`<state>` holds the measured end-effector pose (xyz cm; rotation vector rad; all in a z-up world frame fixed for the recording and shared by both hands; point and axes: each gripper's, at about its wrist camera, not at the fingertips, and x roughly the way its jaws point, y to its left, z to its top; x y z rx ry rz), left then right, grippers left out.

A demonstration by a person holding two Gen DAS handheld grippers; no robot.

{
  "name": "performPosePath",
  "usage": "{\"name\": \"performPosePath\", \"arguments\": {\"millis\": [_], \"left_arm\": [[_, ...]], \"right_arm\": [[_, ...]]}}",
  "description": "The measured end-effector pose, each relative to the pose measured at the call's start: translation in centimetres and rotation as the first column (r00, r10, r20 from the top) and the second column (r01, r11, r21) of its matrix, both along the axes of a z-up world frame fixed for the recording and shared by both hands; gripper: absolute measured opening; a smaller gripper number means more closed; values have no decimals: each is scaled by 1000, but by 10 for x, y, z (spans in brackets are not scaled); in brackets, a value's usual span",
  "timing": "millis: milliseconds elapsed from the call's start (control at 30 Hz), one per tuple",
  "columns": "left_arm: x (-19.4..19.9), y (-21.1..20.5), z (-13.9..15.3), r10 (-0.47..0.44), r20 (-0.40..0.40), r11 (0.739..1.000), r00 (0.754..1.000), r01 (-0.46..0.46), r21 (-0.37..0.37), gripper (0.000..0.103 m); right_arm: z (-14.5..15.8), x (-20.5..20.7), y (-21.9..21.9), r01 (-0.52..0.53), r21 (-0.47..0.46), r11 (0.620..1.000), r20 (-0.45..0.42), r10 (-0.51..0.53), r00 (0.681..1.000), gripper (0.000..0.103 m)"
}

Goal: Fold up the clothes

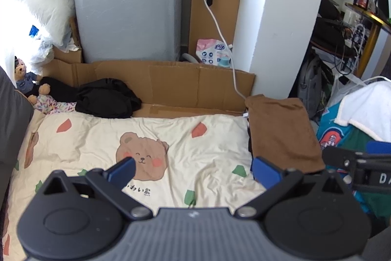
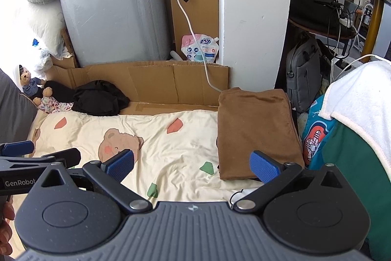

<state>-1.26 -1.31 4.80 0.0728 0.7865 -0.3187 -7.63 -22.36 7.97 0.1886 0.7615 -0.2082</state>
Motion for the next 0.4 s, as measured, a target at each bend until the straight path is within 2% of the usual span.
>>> {"name": "performPosePath", "arguments": {"millis": [400], "left_arm": [[0,-1,-2,-27,-11,1000,1000,27,-2,103]], "right_arm": [[-1,1,3,-15,-14,1000,-11,15,1000,103]]}}
